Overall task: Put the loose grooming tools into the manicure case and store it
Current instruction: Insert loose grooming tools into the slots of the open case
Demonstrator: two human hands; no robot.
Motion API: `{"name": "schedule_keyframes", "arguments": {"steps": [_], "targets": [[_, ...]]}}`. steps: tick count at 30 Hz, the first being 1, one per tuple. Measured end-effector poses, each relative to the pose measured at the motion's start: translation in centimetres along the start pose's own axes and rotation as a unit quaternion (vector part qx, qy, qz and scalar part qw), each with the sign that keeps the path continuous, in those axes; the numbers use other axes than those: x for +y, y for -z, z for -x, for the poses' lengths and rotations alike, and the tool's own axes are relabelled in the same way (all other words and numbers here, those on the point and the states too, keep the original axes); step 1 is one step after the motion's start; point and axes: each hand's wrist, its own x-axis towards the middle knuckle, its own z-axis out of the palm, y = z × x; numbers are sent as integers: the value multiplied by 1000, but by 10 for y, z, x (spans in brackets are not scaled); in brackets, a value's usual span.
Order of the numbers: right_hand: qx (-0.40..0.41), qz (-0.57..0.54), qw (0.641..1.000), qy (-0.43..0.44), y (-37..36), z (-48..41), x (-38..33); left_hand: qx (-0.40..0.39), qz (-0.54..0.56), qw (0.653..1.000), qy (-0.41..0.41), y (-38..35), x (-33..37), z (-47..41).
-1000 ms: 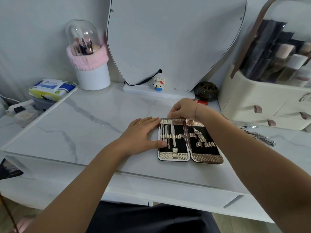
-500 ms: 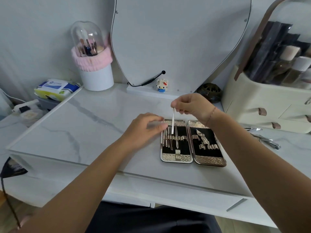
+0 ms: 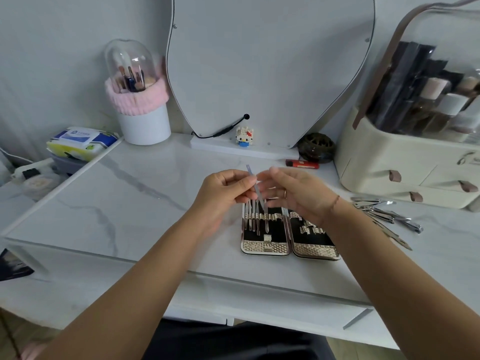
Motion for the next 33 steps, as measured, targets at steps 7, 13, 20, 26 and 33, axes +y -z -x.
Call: {"name": "schedule_keyframes", "arguments": {"steps": [7,13,20,26,33], "targets": [[-1,-13,999,-34,-2,14,5,15,1,999,-33,-7,6,0],[9,1,1000,-28,-3,13,5,51,14,997,-52,-9,8,-1],[126,-137,982,-8,10,-2,0,-20,-188,982,-27,1,0,3],[167,67,984,-3,11,-18,2,-165,-485,859,-24,28,-16,10],[166,157,973,22,10,-35,7,-226,-532,814,-57,33,-24,13]]}}
